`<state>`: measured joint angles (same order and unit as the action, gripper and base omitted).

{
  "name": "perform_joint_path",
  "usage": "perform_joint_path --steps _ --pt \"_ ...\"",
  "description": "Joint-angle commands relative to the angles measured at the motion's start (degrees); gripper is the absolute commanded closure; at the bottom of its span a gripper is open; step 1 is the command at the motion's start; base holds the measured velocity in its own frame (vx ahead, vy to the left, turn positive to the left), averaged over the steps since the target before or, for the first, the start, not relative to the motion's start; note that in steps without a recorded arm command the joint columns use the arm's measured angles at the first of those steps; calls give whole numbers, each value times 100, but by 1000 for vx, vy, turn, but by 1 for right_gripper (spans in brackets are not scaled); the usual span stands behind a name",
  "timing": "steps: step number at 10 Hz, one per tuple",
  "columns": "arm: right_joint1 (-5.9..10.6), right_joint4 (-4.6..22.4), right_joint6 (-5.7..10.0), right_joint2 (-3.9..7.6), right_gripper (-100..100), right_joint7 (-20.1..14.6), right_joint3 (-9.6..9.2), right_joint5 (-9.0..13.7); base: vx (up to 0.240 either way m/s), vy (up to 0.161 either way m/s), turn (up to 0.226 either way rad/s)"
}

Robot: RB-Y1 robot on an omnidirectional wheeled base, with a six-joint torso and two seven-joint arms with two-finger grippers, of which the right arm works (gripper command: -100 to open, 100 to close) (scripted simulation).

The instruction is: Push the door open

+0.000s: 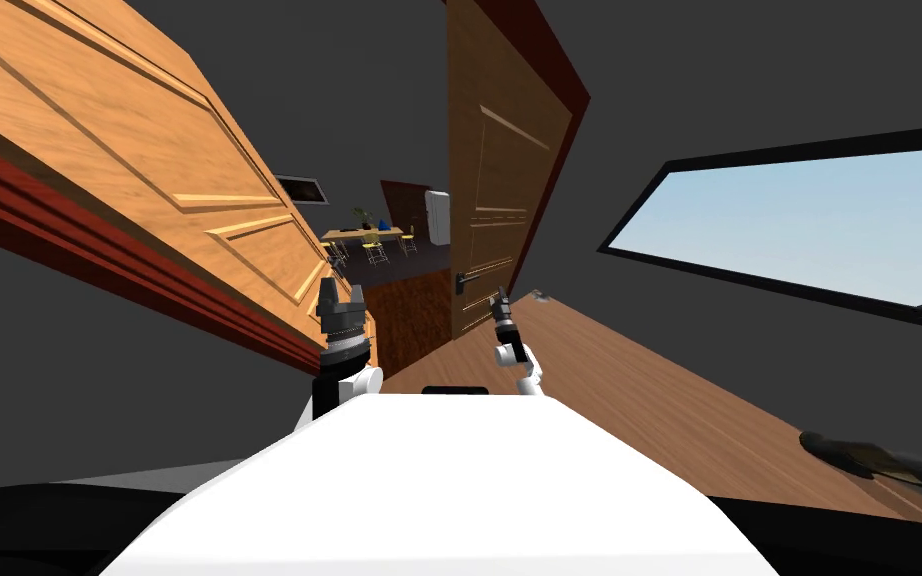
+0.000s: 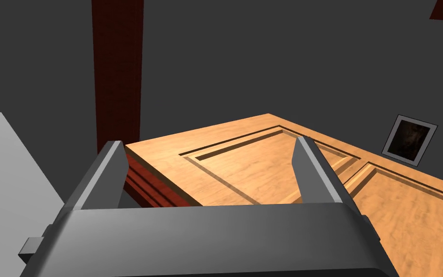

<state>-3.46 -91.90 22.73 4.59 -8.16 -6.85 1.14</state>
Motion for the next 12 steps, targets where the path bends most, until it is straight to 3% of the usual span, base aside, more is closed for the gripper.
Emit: perform_joint_path --steps 1,3,4,12 --pt "164 286 -31 -5 -100 -16 -72 -42 84 -123 120" --pt "367 620 -57 -15 -100 -35 -158 -90 69 -127 113" --pt "367 653 -57 -15 -100 -35 -158 -90 55 -72 31" --pt "1123 2006 -154 -86 -100 -108 -476 -271 61 -100 99"
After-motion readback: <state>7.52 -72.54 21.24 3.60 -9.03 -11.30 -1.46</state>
